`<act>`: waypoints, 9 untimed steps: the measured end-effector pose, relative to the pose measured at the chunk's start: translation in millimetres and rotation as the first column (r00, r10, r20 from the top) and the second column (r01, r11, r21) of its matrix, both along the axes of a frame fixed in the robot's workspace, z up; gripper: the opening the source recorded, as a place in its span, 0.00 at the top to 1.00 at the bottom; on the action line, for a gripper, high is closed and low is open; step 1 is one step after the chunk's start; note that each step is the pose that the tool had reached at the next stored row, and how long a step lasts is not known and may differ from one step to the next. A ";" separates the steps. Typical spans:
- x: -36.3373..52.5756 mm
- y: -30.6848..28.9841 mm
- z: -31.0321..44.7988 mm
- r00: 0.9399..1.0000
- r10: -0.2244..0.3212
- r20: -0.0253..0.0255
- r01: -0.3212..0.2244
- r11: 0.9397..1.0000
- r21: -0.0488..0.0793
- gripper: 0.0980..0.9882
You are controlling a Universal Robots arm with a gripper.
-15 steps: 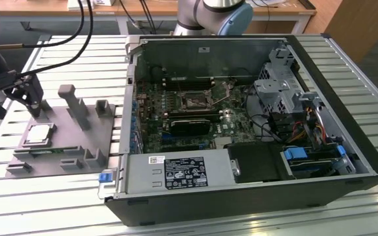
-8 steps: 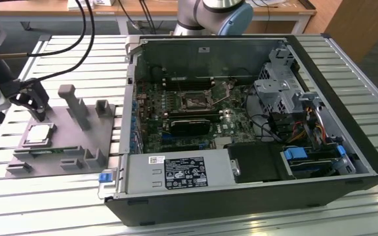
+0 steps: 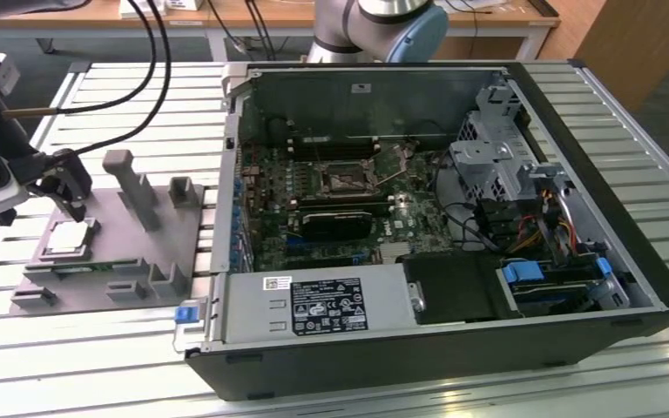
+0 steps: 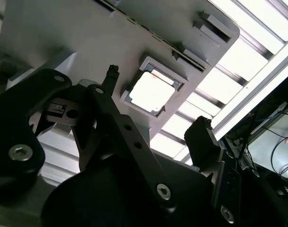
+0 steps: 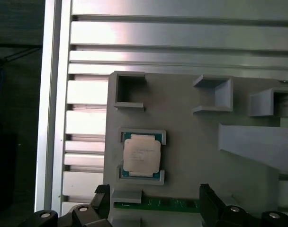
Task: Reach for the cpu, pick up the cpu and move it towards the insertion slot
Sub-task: 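Pick up the cpu and move it towards the insertion slot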
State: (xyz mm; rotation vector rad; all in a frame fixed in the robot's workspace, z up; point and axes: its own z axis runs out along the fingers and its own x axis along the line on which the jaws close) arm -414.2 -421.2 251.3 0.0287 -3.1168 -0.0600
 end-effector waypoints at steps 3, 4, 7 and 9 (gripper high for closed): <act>0.0 -0.1 -5.5 1.000 0.000 0.000 0.000 1.000 0.000 0.17; 0.0 -0.1 -7.3 1.000 0.000 0.000 0.000 1.000 0.000 0.17; 0.1 -0.2 -11.9 1.000 0.000 0.000 0.000 1.000 0.004 0.17; 0.0 -0.2 -13.7 1.000 0.000 0.000 0.000 1.000 0.015 0.17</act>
